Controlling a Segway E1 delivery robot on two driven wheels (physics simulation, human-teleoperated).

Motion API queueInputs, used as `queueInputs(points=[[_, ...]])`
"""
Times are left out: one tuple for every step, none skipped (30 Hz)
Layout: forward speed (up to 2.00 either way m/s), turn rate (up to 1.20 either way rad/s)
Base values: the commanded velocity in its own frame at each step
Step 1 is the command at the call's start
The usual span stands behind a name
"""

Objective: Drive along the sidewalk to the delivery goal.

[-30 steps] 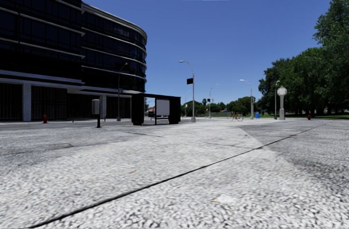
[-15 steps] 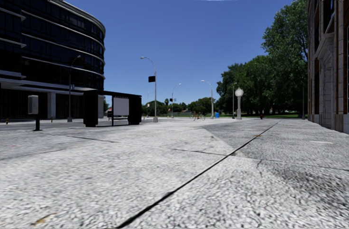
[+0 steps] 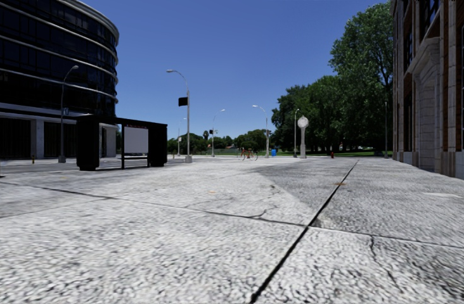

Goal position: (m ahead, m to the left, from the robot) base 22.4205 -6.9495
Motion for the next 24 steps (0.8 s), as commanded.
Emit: queueInputs(points=[[2.0,0.0],[2.0,0.0],[2.0,0.0],[2.0,0.0],[2.0,0.0],[2.0,0.0],[2.0,0.0],[2.0,0.0],[2.0,0.0],[2.0,0.0],[2.0,0.0],[2.0,0.0],[2.0,0.0],[2.0,0.0],[2.0,0.0],[2.0,0.0],[2.0,0.0],[2.0,0.0],[2.0,0.0],[2.0,0.0],[2.0,0.0],[2.0,0.0],[2.0,0.0],[2.0,0.0]])
